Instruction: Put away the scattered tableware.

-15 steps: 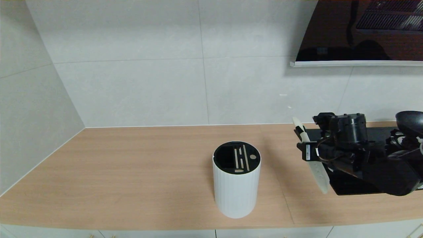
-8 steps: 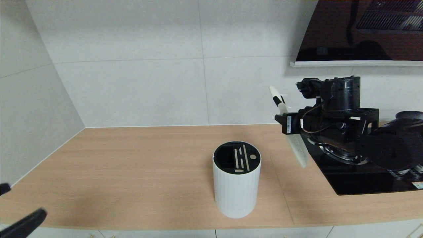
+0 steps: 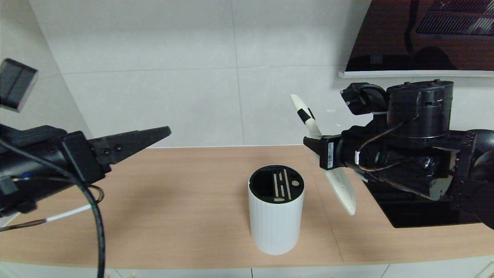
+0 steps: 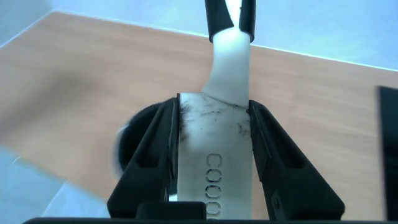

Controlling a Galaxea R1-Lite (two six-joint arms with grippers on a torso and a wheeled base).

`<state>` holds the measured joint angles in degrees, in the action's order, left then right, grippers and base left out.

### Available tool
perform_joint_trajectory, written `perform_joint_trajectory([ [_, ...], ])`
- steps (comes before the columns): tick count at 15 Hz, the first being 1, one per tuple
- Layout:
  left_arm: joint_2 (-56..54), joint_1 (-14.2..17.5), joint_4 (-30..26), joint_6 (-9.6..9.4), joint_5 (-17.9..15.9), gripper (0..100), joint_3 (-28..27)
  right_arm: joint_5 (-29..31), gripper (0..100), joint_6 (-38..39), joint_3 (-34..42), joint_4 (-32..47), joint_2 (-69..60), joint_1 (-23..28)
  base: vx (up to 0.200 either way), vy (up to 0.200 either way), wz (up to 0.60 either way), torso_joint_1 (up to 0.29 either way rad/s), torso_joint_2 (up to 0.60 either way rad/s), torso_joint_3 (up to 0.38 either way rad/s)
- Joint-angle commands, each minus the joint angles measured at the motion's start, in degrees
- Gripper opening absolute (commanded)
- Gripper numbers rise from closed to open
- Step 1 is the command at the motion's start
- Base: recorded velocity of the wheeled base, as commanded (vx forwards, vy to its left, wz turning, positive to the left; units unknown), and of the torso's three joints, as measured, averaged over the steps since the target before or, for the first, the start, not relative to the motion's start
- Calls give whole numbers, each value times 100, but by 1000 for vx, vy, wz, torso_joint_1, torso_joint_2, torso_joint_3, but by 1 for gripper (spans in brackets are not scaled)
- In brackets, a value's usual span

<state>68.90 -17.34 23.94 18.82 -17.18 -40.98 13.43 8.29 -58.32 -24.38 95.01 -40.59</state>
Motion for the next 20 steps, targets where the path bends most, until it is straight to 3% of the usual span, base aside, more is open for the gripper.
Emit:
perform_joint_trajectory([
  [1, 695, -51, 313, 69, 4, 100, 126, 10, 0, 24, 119, -14, -115, -317, 0, 0, 0, 0, 0, 0],
  [3, 950, -174, 383, 166, -14, 100, 143, 10, 0, 41, 233, -49, -150, -625, 0, 0, 0, 0, 0, 0],
  [5, 1090, -640, 603, 746, -23, 100, 135, 10, 0, 111, 304, -49, -185, -862, 0, 0, 0, 0, 0, 0],
  [6, 1205, -947, 963, 1247, -23, 100, 143, -7, 0, 217, 348, -67, -185, -1047, 0, 0, 0, 0, 0, 0],
  [7, 1257, -1061, 1104, 1475, -23, 100, 143, -16, 0, 261, 365, -67, -176, -1117, 0, 0, 0, 0, 0, 0],
  [9, 1495, -1378, 1701, 2372, -31, 100, 143, -34, 0, 507, 356, -67, -132, -1451, 0, 0, 0, 0, 0, 0],
  [11, 1732, -1510, 2062, 2486, 4, 100, 196, -43, 0, 586, 348, -76, -97, -1539, 0, 0, 0, 0, 0, 0],
  [15, 1873, -1738, 2123, 2539, 13, 100, 231, -43, 0, 595, 348, -76, -79, -1601, 0, 0, 0, 0, 0, 0],
  [18, 2057, -1747, 2352, 2679, 30, 100, 231, -43, 0, 595, 356, -76, -62, -1636, 0, 0, 0, 0, 0, 0],
  [19, 2312, -1791, 2941, 2811, 347, 100, 284, -43, 0, 639, 356, -76, 17, -1759, 0, 0, 0, 0, 0, 0],
  [20, 2409, -1826, 3090, 2820, 549, 100, 266, -43, 0, 648, 356, -76, 35, -1794, 0, 0, 0, 0, 0, 0],
])
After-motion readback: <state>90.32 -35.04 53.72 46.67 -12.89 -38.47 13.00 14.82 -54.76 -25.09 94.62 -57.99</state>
